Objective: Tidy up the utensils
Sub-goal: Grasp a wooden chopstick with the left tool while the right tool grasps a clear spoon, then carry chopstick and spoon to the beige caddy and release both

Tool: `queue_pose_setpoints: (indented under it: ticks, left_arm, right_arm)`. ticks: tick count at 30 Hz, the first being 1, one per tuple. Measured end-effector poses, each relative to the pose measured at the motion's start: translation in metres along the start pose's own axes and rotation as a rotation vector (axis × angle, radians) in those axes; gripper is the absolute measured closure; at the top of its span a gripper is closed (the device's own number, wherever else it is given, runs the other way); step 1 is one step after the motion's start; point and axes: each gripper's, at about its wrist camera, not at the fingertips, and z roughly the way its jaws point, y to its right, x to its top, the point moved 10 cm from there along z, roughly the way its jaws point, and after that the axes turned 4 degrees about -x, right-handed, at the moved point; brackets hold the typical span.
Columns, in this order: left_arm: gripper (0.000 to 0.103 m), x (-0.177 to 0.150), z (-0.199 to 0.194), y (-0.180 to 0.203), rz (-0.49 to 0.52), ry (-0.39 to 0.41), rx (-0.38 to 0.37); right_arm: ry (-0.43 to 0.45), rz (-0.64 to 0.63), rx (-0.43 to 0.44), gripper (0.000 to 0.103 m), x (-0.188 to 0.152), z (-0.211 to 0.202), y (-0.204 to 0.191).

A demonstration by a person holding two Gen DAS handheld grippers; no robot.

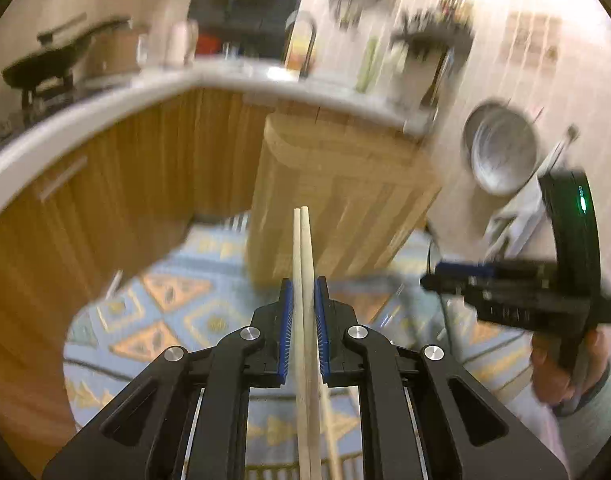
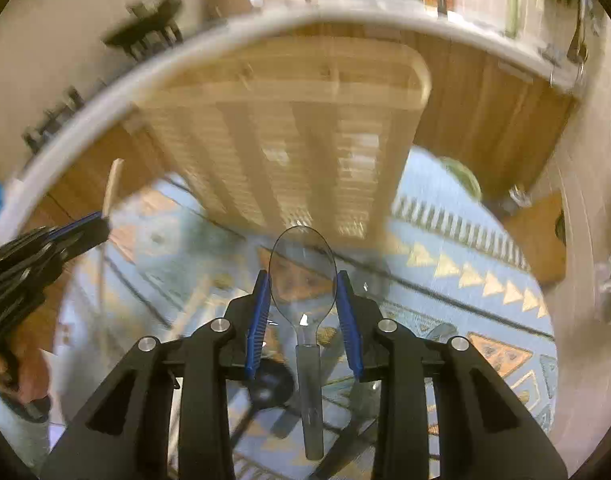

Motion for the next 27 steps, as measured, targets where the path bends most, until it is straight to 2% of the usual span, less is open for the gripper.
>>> queue_pose_setpoints:
  ticks: [4, 6, 10, 13, 15, 20, 24, 27]
  left_arm:
    - [0.094, 0.045, -0.030, 0.020, 0.029, 0.157, -0.003]
    - [0.094, 0.071, -0.042, 0.029, 0.039, 0.241, -0.006]
    - [0.094, 0.129, -0.049, 0.041, 0.062, 0.406, 0.017]
    - [0.094, 0.161, -0.038, 0.041, 0.047, 0.484, 0.034]
    - [0.094, 0.179, -0.033, 0.040, 0.039, 0.526, 0.051]
    - [0.094, 0.204, -0.015, 0.033, 0.036, 0.597, 0.086]
    - [0.094, 0.199, 0.008, 0.031, 0.074, 0.610, 0.160]
    - [0.094, 0.188, 0.029, 0.028, 0.086, 0.598, 0.195]
  right_arm:
    - [0.171, 0.035, 0.087, 0.073, 0.034, -0.051, -0.005]
    - [0.257, 0.049, 0.102, 0.073, 0.058, -0.071, -0.009]
    - [0.418, 0.089, 0.084, 0.073, 0.108, -0.107, 0.003]
    - [0.494, 0.133, 0.038, 0.073, 0.144, -0.110, 0.020]
    - [0.554, 0.168, -0.003, 0.073, 0.167, -0.113, 0.036]
    - [0.605, 0.240, -0.025, 0.073, 0.196, -0.096, 0.062]
    - [0.606, 0.235, -0.061, 0.073, 0.200, -0.061, 0.065]
    - [0.612, 0.206, -0.091, 0.073, 0.191, -0.040, 0.060]
